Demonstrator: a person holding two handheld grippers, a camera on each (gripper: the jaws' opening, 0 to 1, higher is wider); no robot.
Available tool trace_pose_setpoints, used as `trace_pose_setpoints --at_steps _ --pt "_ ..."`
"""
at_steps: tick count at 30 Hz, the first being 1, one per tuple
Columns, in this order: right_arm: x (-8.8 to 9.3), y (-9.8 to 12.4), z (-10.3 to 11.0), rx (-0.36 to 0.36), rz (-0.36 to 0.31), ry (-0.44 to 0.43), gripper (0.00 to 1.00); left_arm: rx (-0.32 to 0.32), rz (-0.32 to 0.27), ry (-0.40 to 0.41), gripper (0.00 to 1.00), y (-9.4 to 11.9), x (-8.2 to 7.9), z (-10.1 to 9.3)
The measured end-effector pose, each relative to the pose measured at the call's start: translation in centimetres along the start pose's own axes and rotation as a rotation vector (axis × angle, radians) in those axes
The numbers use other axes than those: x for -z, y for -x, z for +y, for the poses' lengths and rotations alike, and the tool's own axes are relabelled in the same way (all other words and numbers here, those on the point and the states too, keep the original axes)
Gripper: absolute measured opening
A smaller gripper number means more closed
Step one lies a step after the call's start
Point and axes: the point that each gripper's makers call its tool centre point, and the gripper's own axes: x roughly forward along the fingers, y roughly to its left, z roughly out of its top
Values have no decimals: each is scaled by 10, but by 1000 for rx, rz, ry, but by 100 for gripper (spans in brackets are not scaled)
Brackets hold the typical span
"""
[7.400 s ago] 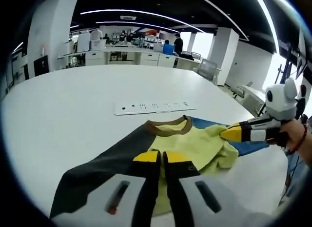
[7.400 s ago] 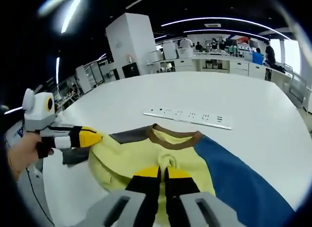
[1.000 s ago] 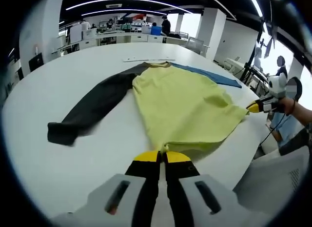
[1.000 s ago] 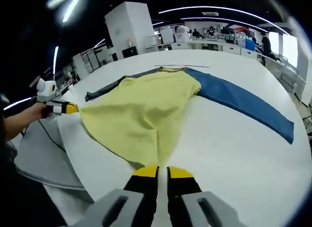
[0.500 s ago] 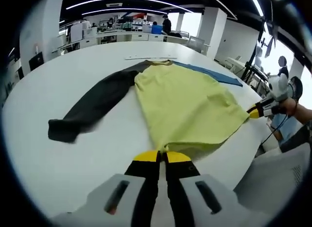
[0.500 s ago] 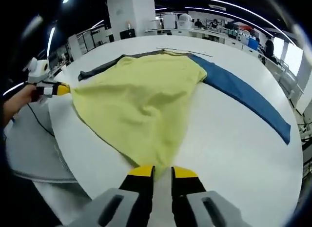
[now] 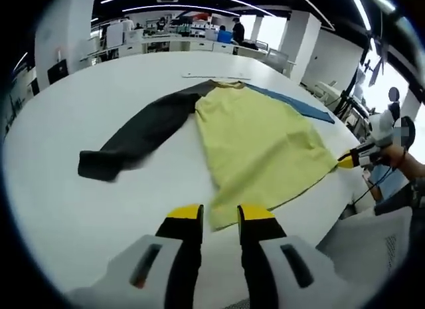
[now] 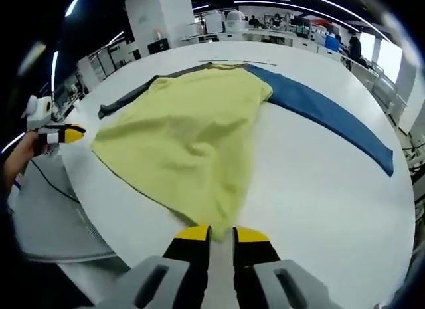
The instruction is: Fold the garment on the visible template until the final outline fits inside the template.
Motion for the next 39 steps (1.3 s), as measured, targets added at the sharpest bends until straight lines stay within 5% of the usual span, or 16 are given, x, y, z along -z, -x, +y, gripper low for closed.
trace_pose_setpoints --at_steps 5,11,16,28,39 --pt "0 0 -2 8 -5 -32 9 -38 69 21 18 -18 14 4" --pt "-1 1 -3 27 -16 -68 8 -81 74 77 17 -32 23 10" --pt "1 -3 -2 28 -19 -104 6 -121 92 45 16 -34 27 13" --pt "-1 -6 -4 41 -24 -131 0 -118 122 82 2 -37 39 9" --pt "0 14 -21 5 -41 -148 0 -68 112 131 0 -19 34 -9"
